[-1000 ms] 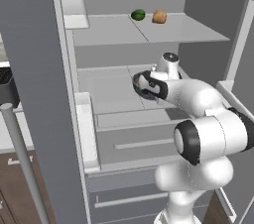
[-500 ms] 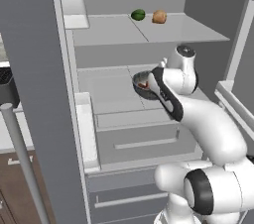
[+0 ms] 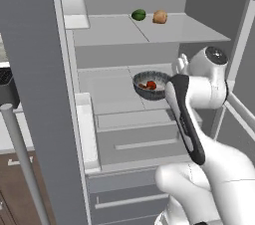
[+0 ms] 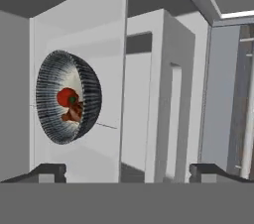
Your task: Pick the chicken drumstick and bell pepper from their plates and place them in the bowl. Then put the bowl in the fridge.
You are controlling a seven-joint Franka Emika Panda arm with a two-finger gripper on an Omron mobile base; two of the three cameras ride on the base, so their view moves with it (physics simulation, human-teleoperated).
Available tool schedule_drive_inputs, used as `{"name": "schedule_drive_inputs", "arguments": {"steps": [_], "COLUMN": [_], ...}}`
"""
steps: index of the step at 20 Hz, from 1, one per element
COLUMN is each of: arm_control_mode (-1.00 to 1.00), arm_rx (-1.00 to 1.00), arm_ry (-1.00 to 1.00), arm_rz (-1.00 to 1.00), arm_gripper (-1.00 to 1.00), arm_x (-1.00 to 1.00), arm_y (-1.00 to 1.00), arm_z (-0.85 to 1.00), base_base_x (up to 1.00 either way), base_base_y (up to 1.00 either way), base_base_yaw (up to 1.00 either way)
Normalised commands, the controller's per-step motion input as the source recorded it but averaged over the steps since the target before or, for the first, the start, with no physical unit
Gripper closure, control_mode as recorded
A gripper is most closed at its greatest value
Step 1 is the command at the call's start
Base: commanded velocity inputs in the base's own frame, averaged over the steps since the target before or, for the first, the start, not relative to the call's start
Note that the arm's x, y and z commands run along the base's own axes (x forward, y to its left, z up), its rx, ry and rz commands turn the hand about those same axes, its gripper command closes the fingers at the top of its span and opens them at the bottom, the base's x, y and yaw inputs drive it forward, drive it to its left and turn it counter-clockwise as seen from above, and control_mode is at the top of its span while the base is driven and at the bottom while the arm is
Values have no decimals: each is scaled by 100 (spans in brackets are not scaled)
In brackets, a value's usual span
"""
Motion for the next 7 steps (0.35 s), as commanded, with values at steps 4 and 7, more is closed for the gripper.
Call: {"name": "schedule_drive_inputs", "arguments": {"steps": [4,7], "arm_control_mode": [-100,-100], "arm_rx": [-2,-4], "arm_ry": [-32,-54], "arm_rz": [4,13], "arm_gripper": [-100,-100], "arm_x": [-100,-100], "arm_y": [1,8], "arm_z": [67,53], "base_base_x": [0,0], "base_base_y": [0,0], "base_base_yaw": [0,0]}}
